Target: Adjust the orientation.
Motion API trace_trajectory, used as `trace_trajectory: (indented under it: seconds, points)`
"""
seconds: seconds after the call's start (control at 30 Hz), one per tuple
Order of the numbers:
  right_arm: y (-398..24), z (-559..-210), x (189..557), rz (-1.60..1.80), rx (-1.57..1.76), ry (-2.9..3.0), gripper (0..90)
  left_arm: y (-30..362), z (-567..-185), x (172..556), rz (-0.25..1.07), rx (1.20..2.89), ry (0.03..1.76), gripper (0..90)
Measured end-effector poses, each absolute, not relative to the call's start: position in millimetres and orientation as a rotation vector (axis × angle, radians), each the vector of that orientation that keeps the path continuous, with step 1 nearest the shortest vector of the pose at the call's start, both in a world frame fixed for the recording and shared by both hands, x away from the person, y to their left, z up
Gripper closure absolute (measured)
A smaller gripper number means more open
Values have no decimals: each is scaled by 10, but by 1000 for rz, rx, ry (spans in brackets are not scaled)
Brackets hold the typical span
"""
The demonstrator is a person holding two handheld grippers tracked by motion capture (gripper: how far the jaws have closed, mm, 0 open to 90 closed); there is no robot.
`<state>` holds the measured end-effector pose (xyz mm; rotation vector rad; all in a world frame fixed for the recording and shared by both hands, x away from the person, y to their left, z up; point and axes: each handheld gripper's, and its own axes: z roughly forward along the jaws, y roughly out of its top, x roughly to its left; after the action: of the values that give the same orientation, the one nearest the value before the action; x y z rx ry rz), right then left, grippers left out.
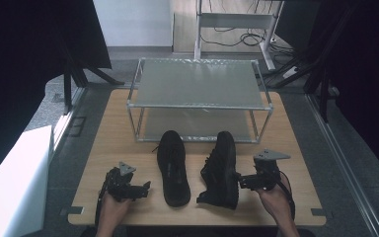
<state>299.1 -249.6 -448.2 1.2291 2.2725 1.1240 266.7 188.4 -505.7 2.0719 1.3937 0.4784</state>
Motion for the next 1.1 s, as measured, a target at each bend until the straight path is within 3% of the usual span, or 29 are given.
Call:
trace_trajectory:
  seconds: [0.5, 1.1]
  points:
    - [-2783, -4464, 2921, 1098, 1272, 2204, 1, 1878, -5065, 2673, 474, 2077, 1396, 0]
    - [-3088, -4567, 2866, 1099, 1339, 2152, 82, 1852, -5078, 2679, 475, 2092, 1388, 0]
